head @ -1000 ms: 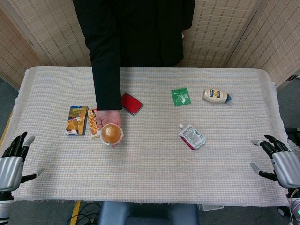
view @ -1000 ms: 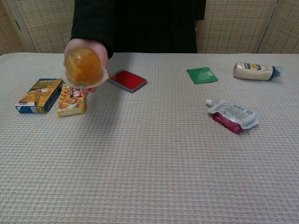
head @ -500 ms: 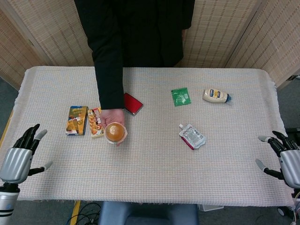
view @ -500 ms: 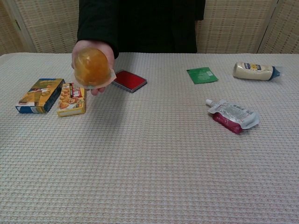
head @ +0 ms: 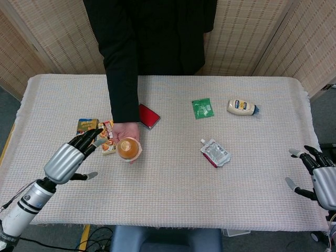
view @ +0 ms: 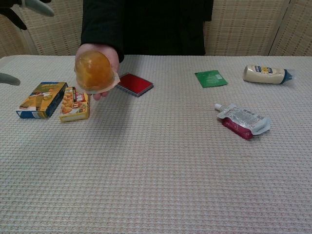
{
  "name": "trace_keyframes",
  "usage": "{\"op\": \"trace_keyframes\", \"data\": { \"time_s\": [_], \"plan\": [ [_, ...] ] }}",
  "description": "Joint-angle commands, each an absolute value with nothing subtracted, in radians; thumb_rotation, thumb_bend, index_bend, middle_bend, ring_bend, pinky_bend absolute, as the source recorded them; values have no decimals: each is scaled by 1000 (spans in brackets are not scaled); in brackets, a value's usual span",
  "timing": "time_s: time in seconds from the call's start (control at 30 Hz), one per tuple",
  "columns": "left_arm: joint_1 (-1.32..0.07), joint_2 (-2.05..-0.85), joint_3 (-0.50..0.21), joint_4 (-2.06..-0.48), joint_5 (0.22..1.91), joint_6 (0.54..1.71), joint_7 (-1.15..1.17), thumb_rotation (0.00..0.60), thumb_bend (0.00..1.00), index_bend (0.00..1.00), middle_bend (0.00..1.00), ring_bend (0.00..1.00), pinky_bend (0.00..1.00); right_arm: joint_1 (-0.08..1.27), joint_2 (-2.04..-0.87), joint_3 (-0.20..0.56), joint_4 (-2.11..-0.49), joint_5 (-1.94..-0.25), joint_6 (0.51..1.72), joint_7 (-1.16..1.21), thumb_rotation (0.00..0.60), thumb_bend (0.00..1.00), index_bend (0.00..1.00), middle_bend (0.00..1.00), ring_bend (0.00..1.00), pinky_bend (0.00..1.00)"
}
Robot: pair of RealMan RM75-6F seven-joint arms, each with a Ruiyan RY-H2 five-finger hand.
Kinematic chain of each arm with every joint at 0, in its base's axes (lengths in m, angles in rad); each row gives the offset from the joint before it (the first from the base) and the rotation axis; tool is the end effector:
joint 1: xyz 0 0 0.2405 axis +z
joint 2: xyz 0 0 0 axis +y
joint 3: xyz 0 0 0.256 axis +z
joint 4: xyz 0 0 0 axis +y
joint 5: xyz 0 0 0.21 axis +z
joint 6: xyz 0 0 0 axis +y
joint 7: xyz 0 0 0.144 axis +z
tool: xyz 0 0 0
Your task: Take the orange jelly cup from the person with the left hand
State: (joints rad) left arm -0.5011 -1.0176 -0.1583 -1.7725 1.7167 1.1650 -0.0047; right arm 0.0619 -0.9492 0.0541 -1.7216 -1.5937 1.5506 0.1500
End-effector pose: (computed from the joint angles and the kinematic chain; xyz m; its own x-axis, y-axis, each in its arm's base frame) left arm -0.1632 0.2831 0.1382 0.4607 0.0245 0.8872 0.7212 -0.5930 -0.3581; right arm -0.2869 -0.1732 0.2049 0.3132 0.0478 0.9485 -0.9439 -0.0942 0.3165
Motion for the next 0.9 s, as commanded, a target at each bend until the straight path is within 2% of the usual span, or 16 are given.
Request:
{"op": "trace_keyframes", "data": {
  "time_s": [0.03, 0.23, 0.5, 0.7, 0.9],
  "plan": [
    [-590, -1029, -188, -1795, 1682, 1058, 17, 600, 119, 149, 19, 76, 257, 59, -950, 52, -1720, -1592, 1550, 151, 600, 251, 183, 319, 170, 197],
    [-685, -1069, -211, -1799, 1602, 931, 86, 600, 118, 174, 19, 76, 257, 53, -950, 50, -1715, -1587, 1554, 159, 600, 251, 183, 319, 170, 197],
    [-765, -1121, -228, -1773, 1468, 831, 197, 600, 153, 180, 19, 77, 256, 49, -950, 50, -1703, -1582, 1554, 171, 600, 251, 183, 319, 170, 197],
    [-803, -1152, -238, -1744, 1403, 815, 242, 600, 245, 226, 19, 77, 260, 47, -954, 49, -1695, -1577, 1550, 178, 600, 251, 183, 319, 170, 197],
    [-830, -1180, -229, -1713, 1356, 812, 293, 600, 317, 311, 78, 130, 341, 43, -956, 49, -1686, -1569, 1550, 186, 600, 251, 183, 319, 170, 197]
  ]
}}
